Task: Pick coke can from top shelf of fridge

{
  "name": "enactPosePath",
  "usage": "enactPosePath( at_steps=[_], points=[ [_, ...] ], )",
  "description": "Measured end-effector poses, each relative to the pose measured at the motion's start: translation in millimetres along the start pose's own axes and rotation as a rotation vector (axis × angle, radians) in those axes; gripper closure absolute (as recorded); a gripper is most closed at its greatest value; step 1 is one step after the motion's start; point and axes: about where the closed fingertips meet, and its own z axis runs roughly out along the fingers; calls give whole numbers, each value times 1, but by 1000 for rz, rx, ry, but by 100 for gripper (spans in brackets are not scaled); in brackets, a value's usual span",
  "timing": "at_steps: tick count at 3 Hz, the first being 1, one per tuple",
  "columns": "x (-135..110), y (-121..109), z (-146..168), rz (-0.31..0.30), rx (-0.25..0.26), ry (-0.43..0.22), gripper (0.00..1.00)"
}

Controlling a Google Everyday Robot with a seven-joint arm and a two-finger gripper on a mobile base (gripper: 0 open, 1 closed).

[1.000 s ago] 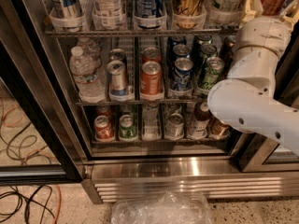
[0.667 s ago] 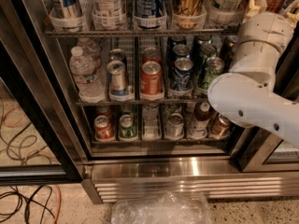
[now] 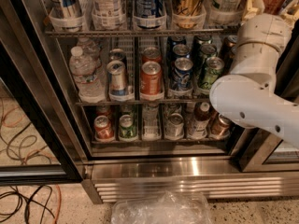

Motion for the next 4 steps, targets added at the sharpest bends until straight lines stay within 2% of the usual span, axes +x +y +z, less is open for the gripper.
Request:
enactPosePath(
  at_steps=[1, 2, 4],
  points=[
    [8, 11, 1, -4, -63, 3, 37],
    [8, 12, 8, -2, -51, -3, 38],
    [14, 4, 21, 12, 25, 18, 39]
  ],
)
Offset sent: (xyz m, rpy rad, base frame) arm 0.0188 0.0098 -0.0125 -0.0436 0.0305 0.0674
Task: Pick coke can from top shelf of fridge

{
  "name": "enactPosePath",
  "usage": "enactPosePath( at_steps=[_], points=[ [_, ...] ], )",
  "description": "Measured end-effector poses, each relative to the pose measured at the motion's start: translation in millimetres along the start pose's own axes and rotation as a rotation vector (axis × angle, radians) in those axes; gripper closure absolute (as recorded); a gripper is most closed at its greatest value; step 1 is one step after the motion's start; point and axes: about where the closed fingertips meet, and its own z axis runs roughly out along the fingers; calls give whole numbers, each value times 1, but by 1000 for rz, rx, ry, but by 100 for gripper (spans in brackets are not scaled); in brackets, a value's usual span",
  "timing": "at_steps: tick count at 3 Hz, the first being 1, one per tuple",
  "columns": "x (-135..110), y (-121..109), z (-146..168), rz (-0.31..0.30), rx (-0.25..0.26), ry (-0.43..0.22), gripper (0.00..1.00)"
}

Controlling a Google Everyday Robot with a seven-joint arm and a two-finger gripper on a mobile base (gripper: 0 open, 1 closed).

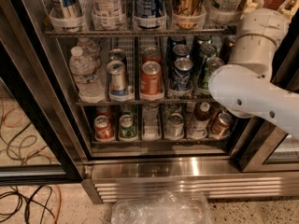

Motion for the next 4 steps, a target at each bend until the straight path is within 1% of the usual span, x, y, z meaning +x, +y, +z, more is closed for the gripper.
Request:
enactPosePath(
  at_steps=[1, 2, 3, 4],
  points=[
    [6, -4, 1, 1, 25, 22, 57],
    [6, -4, 1, 1, 25, 22, 80],
    [6, -4, 1, 1, 25, 22, 100],
    [5, -5, 1, 2, 26, 21, 100]
  ],
)
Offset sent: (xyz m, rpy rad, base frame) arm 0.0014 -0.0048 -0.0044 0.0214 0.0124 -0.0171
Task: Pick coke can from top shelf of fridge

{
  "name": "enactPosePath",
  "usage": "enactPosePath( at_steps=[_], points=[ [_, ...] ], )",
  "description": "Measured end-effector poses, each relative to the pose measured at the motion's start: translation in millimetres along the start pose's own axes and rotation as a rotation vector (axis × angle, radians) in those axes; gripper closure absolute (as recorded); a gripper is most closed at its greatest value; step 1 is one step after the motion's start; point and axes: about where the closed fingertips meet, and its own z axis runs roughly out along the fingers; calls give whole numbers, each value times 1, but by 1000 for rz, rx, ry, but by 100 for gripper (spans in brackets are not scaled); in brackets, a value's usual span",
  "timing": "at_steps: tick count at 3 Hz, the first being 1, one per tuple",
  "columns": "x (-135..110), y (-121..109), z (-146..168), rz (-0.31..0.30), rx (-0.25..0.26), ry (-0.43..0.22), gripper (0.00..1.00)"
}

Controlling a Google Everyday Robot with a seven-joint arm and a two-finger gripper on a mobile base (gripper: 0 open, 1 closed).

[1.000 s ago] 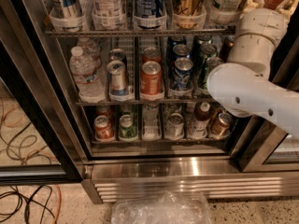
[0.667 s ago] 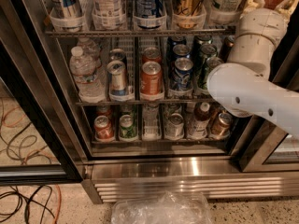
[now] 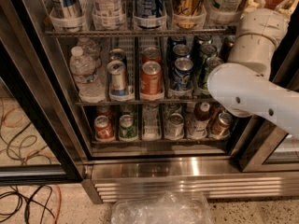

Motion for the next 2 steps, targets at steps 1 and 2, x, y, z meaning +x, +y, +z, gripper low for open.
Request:
enactPosePath(
  at_steps=[1, 2],
  points=[
    [-12, 1, 6, 4, -2, -25, 100],
    [-32, 4, 11, 18, -8, -60, 100]
  ],
)
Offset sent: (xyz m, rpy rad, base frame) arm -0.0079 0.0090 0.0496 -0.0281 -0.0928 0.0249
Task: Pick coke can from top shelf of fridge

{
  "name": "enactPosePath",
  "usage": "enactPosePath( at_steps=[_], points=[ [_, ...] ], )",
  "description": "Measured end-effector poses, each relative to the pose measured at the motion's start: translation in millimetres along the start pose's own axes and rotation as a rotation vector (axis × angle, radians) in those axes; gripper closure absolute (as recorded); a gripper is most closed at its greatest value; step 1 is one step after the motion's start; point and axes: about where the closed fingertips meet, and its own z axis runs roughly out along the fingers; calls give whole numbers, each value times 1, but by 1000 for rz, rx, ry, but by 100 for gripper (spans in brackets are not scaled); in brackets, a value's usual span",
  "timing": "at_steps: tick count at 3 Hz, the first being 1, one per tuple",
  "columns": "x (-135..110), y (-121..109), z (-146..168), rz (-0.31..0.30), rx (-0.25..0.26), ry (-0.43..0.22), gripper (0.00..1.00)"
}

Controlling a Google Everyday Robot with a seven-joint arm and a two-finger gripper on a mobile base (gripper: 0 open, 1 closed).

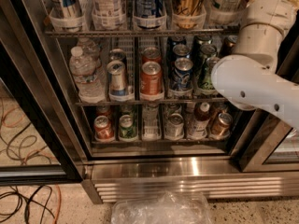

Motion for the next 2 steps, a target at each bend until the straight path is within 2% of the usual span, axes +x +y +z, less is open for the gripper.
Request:
enactPosePath(
  at_steps=[1, 2],
  points=[
    [-22, 4, 1, 9, -30, -44, 100],
    [-23, 4, 1, 9, -30, -47, 100]
  ],
)
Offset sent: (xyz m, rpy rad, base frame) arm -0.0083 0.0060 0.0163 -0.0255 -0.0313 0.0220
